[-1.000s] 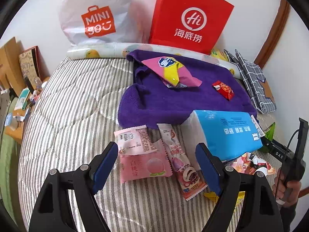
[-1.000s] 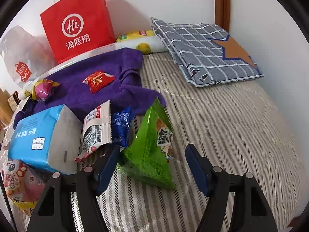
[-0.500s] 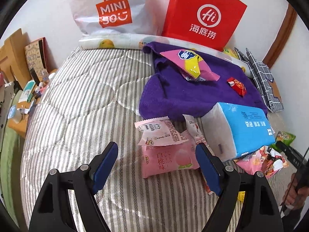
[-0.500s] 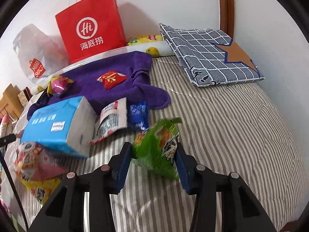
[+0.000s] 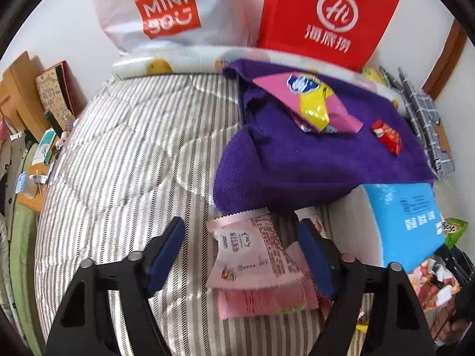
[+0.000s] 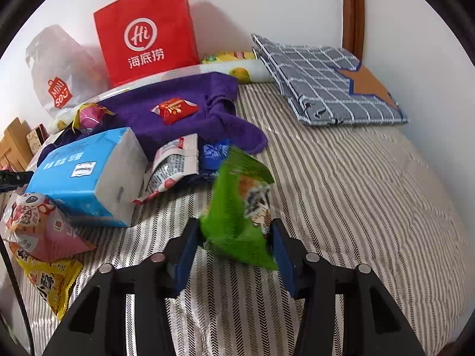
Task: Organize snacks
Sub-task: 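Grasp the green snack bag with the right gripper while the left grasps a pink wafer packet, then carry the green bag and pink wafer packet onto the purple towel and release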
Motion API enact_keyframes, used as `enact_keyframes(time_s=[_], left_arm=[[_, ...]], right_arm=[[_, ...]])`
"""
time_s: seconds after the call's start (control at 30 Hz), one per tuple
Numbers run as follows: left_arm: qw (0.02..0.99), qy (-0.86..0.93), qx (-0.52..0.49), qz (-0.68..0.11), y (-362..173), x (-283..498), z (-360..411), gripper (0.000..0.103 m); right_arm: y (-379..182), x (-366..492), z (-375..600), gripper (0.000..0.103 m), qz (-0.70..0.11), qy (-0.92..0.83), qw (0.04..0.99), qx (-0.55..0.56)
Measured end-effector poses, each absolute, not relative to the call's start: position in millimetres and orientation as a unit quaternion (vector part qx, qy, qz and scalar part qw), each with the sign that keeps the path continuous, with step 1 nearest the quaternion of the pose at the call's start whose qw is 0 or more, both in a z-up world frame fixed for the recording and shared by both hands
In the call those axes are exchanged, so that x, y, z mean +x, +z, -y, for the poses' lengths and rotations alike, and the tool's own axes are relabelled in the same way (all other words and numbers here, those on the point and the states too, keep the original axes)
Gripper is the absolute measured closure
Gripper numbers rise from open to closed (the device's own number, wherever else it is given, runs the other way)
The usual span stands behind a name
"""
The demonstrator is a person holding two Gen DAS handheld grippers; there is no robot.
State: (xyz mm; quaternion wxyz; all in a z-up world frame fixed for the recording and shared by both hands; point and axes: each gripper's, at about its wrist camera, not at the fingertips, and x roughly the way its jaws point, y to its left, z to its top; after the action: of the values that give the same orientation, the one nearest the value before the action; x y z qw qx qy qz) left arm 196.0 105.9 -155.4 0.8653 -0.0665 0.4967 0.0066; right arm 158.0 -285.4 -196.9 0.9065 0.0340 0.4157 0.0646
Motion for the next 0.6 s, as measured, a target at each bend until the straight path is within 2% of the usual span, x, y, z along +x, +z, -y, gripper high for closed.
enact_keyframes(time_s=[0.03,0.13,0.6], left_arm=[[0.861,0.008,-0.064,-0.504,-159,199,-105,0.034],[0.851,0.013,-0.056,-0.522,-171,204,-100,0.050],[0.868,-0.006,-0.080,-0.491,-154,168,-114,0.051]], right_arm=[[-199,160,286,0.053,-0.421,0.064,0.904,0.037],[-200,159,284,0.053,-0.422,0.059,0.904,0.031],[-200,157,286,0.056,-0.418,0.063,0.905,0.042]])
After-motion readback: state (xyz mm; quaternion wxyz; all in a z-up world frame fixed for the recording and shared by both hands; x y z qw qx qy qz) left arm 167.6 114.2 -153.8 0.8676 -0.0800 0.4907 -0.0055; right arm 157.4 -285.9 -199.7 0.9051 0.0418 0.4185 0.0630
